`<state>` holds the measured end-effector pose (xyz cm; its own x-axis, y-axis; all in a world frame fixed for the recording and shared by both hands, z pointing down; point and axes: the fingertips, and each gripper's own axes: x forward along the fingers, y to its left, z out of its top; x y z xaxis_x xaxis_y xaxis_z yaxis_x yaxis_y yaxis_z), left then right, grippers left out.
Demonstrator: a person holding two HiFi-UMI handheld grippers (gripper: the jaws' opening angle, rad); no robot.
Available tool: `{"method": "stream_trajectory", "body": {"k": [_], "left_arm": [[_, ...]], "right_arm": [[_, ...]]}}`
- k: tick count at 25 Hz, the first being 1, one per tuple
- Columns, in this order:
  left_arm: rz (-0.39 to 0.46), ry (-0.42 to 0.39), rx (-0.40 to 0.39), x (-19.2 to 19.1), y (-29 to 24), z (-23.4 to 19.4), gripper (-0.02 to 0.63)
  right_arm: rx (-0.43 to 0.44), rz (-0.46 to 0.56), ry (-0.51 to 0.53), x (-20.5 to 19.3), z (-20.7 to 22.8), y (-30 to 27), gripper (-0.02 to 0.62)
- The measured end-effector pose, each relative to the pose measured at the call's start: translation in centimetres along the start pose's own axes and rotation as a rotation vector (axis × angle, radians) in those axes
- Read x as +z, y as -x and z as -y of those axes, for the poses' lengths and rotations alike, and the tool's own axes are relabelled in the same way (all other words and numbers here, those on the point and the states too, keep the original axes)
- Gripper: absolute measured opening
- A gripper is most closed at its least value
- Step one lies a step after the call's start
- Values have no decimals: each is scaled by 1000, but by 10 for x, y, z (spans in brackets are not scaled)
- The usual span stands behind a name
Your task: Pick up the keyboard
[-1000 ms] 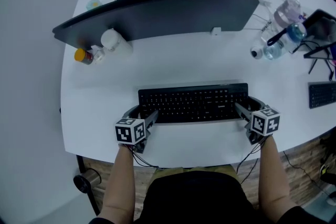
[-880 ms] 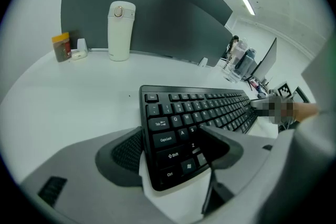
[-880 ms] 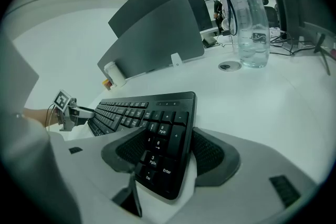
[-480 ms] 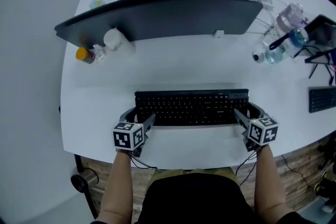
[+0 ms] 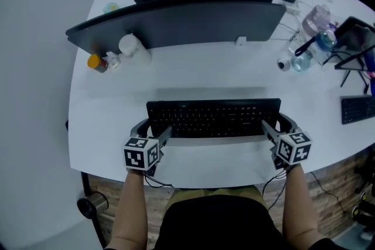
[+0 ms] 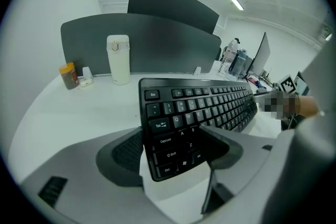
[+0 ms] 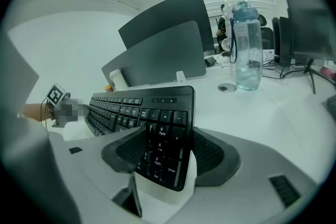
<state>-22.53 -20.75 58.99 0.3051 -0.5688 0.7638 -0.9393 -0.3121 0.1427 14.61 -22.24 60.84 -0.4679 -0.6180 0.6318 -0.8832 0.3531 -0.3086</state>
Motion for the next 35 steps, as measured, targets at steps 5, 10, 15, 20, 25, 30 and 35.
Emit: {"method": "stream_trajectory", "body": {"k": [5, 10, 15, 20, 25, 30, 35], "left_arm": [[71, -32, 16, 25, 17, 9, 331], [146, -75, 45, 57, 44, 20, 333], [234, -123, 76, 90, 78, 30, 333], [335, -165, 107, 118, 111, 39, 333], [403, -203, 132, 146, 137, 53, 333], [468, -250, 155, 170, 163, 64, 333], [526, -274, 169, 187, 186, 73, 333]], "right_arm": [[-8, 79, 31, 27, -1, 20, 290], [-5, 154, 59, 58, -5, 43, 290], [-6, 231, 94, 93, -13, 71, 290], [-3, 314, 131, 123, -21, 96, 290], [-17, 402, 169, 151, -24, 125, 290], [-23, 473, 185, 172, -29, 150, 290], [-26, 534, 209, 191, -36, 173, 290]]}}
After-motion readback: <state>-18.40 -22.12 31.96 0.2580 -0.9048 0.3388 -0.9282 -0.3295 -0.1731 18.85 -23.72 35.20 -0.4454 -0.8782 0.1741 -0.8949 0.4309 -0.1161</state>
